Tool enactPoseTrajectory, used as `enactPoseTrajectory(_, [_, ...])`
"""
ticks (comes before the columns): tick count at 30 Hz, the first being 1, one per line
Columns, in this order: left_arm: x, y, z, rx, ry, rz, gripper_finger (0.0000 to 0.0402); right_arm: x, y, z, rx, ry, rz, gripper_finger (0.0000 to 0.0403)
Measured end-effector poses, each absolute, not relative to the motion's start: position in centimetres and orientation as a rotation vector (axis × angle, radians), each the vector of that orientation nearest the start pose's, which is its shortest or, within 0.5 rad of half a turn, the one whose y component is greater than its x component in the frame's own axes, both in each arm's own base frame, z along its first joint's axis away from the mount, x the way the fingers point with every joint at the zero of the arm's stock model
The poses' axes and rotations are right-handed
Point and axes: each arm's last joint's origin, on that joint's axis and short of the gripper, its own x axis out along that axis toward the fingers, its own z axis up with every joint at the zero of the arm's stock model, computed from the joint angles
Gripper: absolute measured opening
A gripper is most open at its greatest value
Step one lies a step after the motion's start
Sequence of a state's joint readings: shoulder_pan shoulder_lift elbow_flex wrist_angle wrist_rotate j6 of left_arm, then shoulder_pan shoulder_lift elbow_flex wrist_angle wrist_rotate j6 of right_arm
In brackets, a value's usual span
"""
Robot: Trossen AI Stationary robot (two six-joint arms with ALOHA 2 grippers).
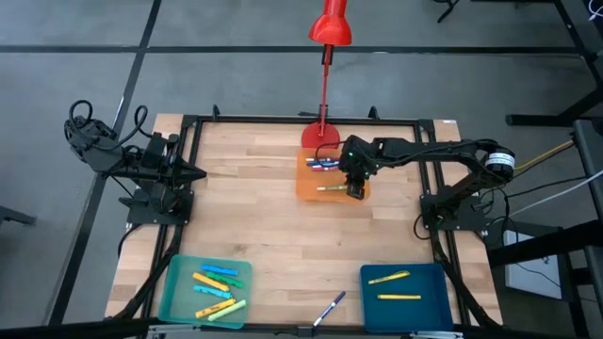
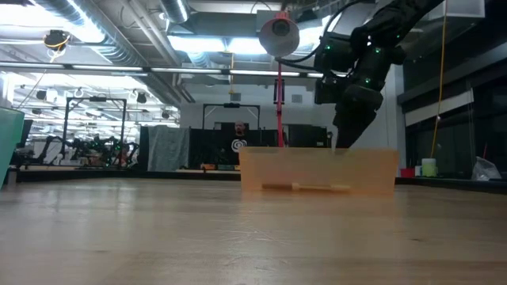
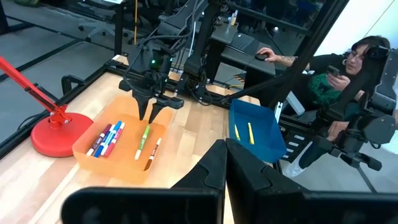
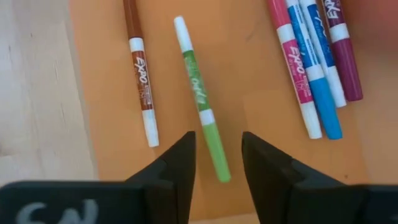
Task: Pick & Place Markers
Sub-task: Put the blue marker pen into the orange bin
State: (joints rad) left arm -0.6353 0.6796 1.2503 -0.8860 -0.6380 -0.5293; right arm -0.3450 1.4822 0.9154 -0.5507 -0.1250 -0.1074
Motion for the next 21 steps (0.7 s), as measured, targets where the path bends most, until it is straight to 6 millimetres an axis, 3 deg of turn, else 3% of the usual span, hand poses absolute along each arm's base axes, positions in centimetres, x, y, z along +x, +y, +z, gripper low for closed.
enactPoseTrajectory(9, [7.1,-3.1,42.4,-0.338,0.246,0.069,0.0001,26.9,-8.6,20.8,0.240,1.024,-0.044,0.0140])
enactPoseTrajectory(16, [7.1,-3.1,42.4,-0.338,0.246,0.069,0.0001,28.6,-7.1,24.2,0.241,0.951,0.025,0.0128])
enactPoseTrajectory(21, [7.1,-3.1,42.4,-0.339,0.249,0.061,0.0002,29.8,-4.7,27.5,0.191,0.919,0.103,0.0108])
